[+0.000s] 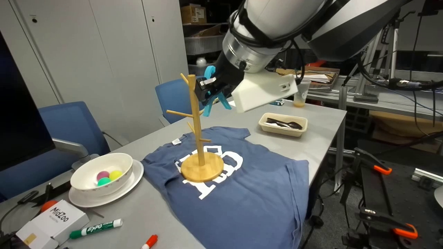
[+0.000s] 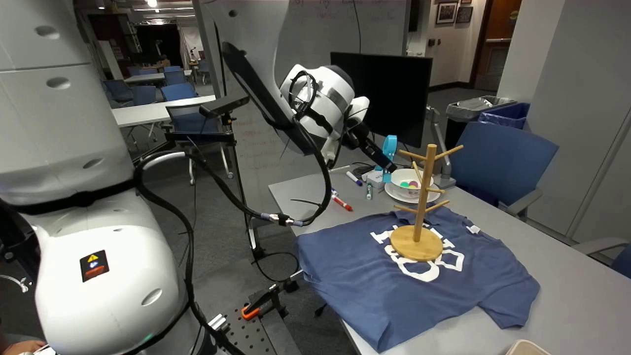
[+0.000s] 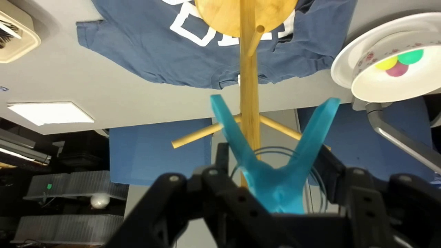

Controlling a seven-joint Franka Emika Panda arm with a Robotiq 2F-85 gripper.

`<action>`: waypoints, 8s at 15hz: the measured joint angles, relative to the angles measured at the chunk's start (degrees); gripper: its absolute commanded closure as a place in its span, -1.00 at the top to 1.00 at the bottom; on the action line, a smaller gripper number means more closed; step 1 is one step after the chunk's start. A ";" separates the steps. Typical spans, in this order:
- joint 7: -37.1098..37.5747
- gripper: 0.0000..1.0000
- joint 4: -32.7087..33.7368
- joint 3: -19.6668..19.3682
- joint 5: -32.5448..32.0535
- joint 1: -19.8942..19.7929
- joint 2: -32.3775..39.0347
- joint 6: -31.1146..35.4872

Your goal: Pick up the light blue cloth peg and put it on the table.

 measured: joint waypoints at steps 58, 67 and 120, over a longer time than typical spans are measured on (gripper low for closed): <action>-57.77 -0.28 0.26 -11.59 71.47 -7.00 21.16 2.48; -61.92 1.00 4.92 -12.73 77.78 -5.37 26.30 2.48; -49.38 1.00 -19.84 -4.83 55.80 -4.21 -25.85 -1.59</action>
